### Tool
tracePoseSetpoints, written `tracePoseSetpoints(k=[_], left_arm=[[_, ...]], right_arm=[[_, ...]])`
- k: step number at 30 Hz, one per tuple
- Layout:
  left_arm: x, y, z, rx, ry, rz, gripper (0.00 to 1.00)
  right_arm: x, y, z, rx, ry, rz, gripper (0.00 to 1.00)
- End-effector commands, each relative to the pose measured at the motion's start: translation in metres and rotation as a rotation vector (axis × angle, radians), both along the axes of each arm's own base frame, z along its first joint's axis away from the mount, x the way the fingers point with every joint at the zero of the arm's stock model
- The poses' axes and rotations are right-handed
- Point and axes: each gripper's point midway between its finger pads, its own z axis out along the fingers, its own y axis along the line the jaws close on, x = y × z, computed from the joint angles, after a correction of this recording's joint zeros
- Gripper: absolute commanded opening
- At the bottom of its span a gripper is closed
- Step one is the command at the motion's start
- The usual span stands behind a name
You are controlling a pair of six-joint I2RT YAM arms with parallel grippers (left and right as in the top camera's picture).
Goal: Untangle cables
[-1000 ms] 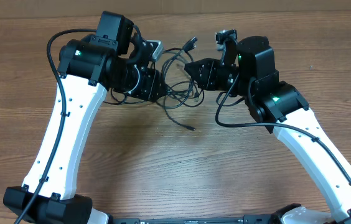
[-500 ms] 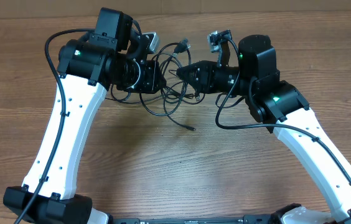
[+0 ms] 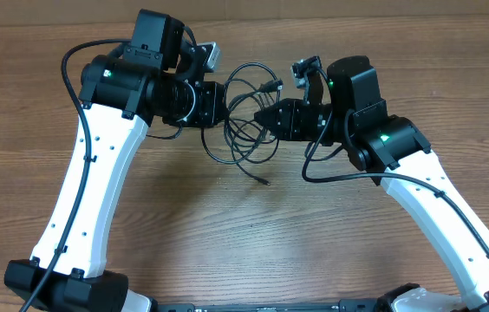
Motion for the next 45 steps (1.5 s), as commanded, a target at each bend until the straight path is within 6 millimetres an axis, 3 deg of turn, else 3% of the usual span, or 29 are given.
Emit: tracePoseSetpoints(k=[1, 4, 5, 9, 14, 16, 19, 21, 25, 27, 31, 35, 45], left_arm=[[0.002, 0.000, 0.007, -0.009, -0.025, -0.003, 0.04], [0.002, -0.001, 0.007, -0.010, -0.026, -0.003, 0.04], [0.003, 0.000, 0.007, -0.010, -0.027, -0.003, 0.04], [0.003, -0.001, 0.007, -0.011, -0.029, -0.004, 0.04], [0.003, -0.001, 0.008, -0.013, -0.029, -0.005, 0.04], [0.003, -0.001, 0.007, -0.014, -0.028, -0.005, 0.04], [0.003, -0.002, 0.008, -0.015, -0.028, -0.006, 0.04], [0.003, -0.002, 0.008, -0.015, -0.029, -0.007, 0.04], [0.003, -0.002, 0.008, -0.016, -0.032, -0.007, 0.04], [0.003, -0.002, 0.008, -0.016, -0.032, -0.007, 0.04], [0.002, -0.004, 0.009, -0.024, -0.028, -0.012, 0.05], [0.002, -0.004, 0.009, -0.023, -0.029, -0.013, 0.06], [0.002, -0.005, 0.009, -0.027, -0.034, -0.024, 0.10]], right_arm=[[0.005, -0.014, 0.005, -0.071, -0.058, -0.051, 0.04], [0.011, -0.039, -0.020, -0.214, -0.015, -0.168, 0.04], [0.012, -0.057, -0.033, -0.307, 0.007, -0.236, 0.04], [0.011, -0.102, -0.056, -0.527, 0.038, -0.382, 0.04], [0.005, -0.162, -0.067, -0.764, 0.082, -0.631, 0.04], [0.003, -0.169, -0.067, -0.780, 0.096, -0.681, 0.04], [0.004, -0.157, -0.067, -0.726, 0.104, -0.639, 0.04], [0.006, -0.135, -0.066, -0.650, 0.094, -0.536, 0.04], [-0.009, -0.047, -0.039, -0.357, -0.071, 0.002, 0.04], [-0.023, -0.019, -0.019, -0.214, -0.144, 0.177, 0.04], [-0.001, -0.034, -0.023, -0.249, -0.076, -0.031, 0.04], [-0.013, -0.012, -0.006, -0.139, -0.129, 0.111, 0.04], [-0.019, 0.005, 0.017, -0.026, -0.201, 0.209, 0.04]])
